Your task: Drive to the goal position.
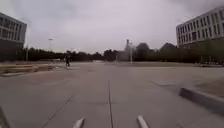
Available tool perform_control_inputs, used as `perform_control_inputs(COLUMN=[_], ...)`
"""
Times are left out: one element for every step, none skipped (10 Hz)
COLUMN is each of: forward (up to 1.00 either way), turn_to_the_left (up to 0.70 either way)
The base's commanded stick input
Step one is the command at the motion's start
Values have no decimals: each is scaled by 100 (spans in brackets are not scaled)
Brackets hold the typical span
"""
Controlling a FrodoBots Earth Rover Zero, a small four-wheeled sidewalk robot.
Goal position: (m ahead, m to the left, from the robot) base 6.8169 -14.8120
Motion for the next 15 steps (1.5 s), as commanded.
perform_control_inputs(forward=[70,67,45,45,45,45,45,45,45,45,45,45,45,45,45], turn_to_the_left=[0,0,0,0,-8,-27,-27,-27,-27,-27,-27,-27,-27,-27,-27])
